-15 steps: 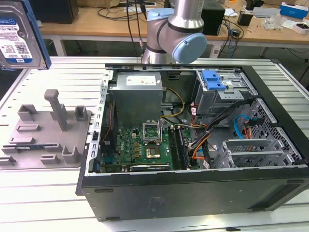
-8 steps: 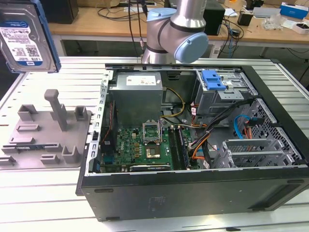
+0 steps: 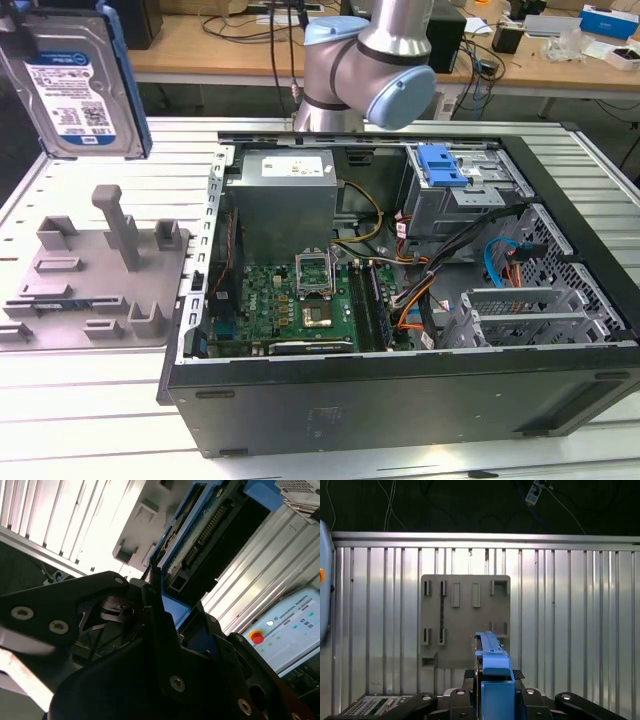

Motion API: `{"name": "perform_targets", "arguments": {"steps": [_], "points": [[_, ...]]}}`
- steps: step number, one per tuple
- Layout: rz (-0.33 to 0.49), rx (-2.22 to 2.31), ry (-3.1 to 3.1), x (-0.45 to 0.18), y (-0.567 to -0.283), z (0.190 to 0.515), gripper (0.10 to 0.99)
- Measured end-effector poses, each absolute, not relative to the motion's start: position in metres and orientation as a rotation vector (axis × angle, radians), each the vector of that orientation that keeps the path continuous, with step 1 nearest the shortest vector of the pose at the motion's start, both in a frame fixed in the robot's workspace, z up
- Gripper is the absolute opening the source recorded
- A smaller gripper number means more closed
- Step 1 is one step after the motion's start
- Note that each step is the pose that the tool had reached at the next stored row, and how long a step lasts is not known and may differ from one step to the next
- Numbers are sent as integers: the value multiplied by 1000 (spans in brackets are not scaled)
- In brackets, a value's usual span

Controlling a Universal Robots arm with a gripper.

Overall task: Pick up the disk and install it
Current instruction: 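Pick up the disk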

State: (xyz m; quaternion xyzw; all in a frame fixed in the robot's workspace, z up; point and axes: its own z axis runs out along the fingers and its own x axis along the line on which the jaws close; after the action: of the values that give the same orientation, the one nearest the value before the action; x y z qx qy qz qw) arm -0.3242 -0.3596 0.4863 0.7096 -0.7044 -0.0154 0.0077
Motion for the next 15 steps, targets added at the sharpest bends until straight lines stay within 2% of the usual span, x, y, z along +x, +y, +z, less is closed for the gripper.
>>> {"name": "perform_targets", "arguments": {"steps": [15], "points": [[-51,2217,-2201,-238,-404,486,369]]}}
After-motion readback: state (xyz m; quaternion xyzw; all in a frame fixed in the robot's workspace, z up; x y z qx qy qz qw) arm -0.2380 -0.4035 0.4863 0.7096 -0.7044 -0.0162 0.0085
